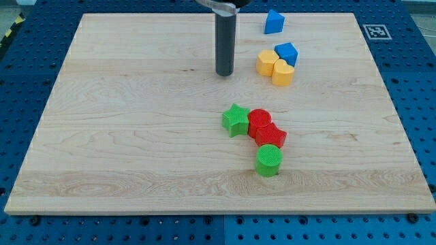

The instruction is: Push yellow hexagon to the down slightly

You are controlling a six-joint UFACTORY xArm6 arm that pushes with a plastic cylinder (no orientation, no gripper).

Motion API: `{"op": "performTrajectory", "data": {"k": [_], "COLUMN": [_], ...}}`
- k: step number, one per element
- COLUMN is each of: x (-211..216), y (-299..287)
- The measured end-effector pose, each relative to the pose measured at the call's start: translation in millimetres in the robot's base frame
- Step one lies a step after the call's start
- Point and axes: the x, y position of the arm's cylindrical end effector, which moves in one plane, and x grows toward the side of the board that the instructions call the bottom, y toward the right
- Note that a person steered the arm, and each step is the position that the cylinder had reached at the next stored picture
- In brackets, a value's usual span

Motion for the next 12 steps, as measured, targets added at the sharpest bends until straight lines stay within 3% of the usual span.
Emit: {"op": "performTrajectory", "data": {"k": [1, 3, 8, 10, 12], "x": [20.3, 18.0, -67.9, -42.3, 20.9], "y": [0.0, 2.5, 87.3, 62.7, 47.9]}}
